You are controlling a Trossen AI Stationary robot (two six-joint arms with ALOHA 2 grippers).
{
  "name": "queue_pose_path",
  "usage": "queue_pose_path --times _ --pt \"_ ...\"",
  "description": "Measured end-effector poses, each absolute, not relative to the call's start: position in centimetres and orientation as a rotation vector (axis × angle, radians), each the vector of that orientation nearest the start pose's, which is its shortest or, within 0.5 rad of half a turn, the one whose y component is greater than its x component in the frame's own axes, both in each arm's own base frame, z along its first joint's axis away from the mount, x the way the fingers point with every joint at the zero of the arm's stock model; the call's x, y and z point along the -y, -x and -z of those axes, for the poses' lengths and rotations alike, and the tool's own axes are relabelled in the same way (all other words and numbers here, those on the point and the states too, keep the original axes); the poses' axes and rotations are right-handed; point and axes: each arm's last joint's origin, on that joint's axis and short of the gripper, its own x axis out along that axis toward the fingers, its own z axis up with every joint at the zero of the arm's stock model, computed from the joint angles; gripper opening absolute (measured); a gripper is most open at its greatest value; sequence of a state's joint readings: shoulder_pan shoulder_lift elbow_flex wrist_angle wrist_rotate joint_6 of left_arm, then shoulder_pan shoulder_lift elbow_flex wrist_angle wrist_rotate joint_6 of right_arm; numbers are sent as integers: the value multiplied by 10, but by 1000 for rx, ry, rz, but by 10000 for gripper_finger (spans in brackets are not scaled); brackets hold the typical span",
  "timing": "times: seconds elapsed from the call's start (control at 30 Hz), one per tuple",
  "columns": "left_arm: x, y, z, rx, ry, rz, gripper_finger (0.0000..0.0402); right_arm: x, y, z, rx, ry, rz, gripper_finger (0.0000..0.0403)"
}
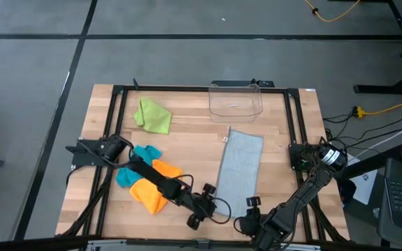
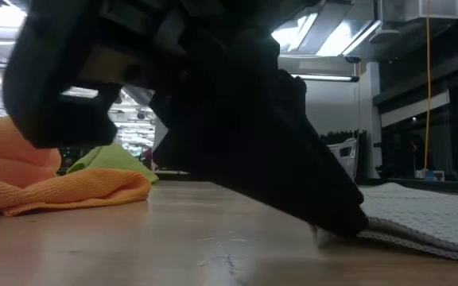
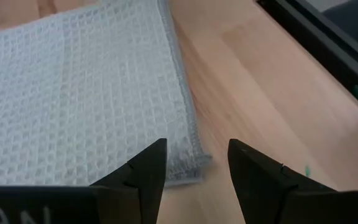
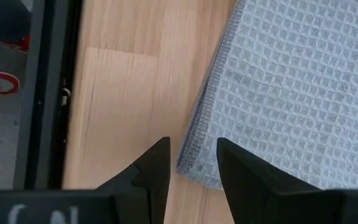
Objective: Fold microfiber towels
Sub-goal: Fold the gray microfiber
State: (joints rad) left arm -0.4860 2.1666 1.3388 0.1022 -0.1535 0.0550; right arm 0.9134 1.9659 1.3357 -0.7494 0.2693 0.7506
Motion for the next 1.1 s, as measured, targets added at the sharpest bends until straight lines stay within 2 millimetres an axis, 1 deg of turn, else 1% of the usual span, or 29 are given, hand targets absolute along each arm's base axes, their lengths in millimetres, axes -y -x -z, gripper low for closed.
queue_pose_path --times 0.27,0.47,0.73,0.9,1.1 --pt "204 -401 -105 -740 -261 342 165 -290 -236 -152 -1254 140 -59 135" --pt "203 -401 -104 -741 -258 337 164 -294 -236 -139 -1347 101 -104 135" --pt "203 -401 -103 -748 -238 324 164 -295 -237 -126 -1368 90 -47 135" --pt "203 -401 -102 -758 -196 303 164 -295 -237 -125 -1370 90 -43 135" --pt "202 -400 -102 -763 -194 300 163 -295 -237 -124 -1367 94 -39 135"
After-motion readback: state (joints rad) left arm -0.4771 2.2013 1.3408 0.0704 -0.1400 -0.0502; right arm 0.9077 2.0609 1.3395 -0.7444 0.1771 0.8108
